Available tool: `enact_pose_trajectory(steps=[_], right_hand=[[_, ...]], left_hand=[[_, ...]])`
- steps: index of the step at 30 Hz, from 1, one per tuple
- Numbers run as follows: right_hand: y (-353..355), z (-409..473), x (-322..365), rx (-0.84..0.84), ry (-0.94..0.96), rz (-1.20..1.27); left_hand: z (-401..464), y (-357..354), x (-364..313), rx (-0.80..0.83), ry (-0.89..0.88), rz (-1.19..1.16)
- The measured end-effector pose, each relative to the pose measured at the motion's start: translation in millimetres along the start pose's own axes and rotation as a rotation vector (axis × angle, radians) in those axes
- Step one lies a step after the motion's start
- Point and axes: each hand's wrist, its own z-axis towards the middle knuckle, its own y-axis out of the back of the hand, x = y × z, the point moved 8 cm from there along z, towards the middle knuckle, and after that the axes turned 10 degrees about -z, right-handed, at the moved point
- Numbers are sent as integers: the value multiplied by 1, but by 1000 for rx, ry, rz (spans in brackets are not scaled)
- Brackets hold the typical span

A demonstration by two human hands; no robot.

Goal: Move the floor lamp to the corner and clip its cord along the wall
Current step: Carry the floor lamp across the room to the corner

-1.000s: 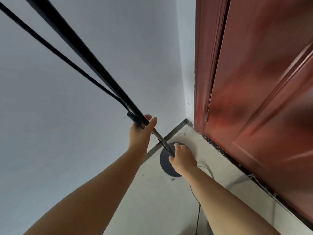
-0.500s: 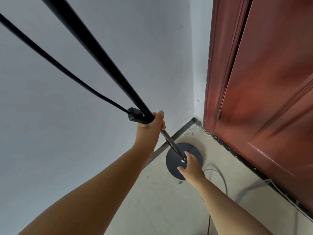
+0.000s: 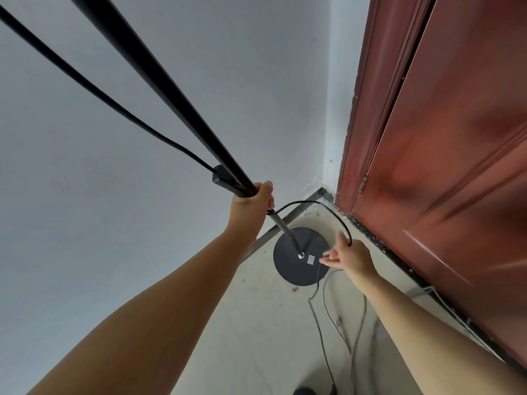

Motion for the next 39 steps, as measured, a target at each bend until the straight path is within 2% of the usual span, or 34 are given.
enact_pose_trajectory(steps=[2,4,6,9,12,16,22,24,27,35,39], right_hand=[[-15,-9,53,109,218,158],[-35,-18,88,192,382,81],[-59,-18,97,229,462,-172],[-89,-13,104,157,609,-591],[-109,-6,105,164,548,-761],[-117,-7,92,220,345,-884],[-114,-61,106,293,343,-1002],[-109,-88,126,301,376,-886],[-103,-141,156,366,372,-855],[-119,-317,220,514,455,-1054],[-141,-388,232,584,506,-1163]], left_hand=[[1,2,0,-11,18,6],[1,3,-1,-1,12,30],[2,1,0,20,7,38],[5,0,5,22,19,24],[1,2,8,-29,57,-15],[-21,7,3,-81,84,-8],[-66,19,-29,-106,108,-11],[-83,25,-55,-127,93,-19],[-115,37,-102,-163,71,-35],[-245,96,-233,-254,7,-119],[-305,139,-271,-330,-16,-132]])
